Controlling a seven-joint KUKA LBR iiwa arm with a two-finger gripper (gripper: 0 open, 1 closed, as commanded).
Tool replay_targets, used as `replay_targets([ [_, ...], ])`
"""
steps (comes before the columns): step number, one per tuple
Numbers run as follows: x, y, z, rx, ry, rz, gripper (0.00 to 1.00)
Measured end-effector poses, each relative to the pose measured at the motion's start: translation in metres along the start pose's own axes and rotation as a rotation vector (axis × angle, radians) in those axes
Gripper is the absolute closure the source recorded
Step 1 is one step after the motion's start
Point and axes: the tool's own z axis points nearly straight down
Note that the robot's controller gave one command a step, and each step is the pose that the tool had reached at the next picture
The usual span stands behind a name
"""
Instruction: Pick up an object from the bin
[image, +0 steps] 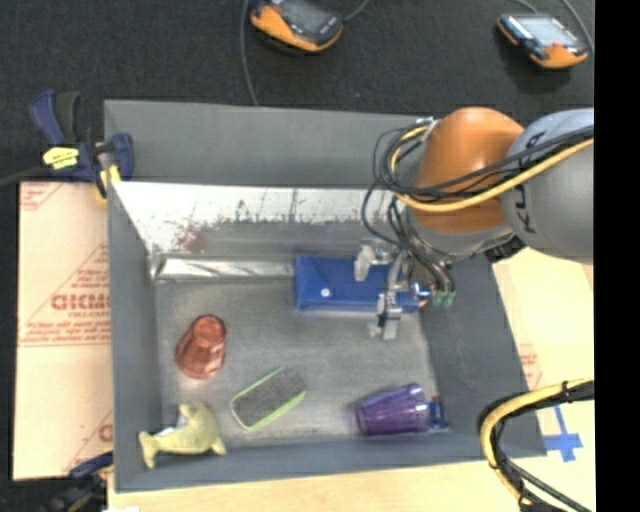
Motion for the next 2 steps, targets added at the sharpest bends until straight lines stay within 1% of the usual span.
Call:
replay_targets([
  [1, -0.002, 0.0, -0.004, 0.001, -0.007, -0.001, 0.0],
  [2, -0.01, 0.066, 0.037, 0.002, -0.011, -0.072, 0.0],
])
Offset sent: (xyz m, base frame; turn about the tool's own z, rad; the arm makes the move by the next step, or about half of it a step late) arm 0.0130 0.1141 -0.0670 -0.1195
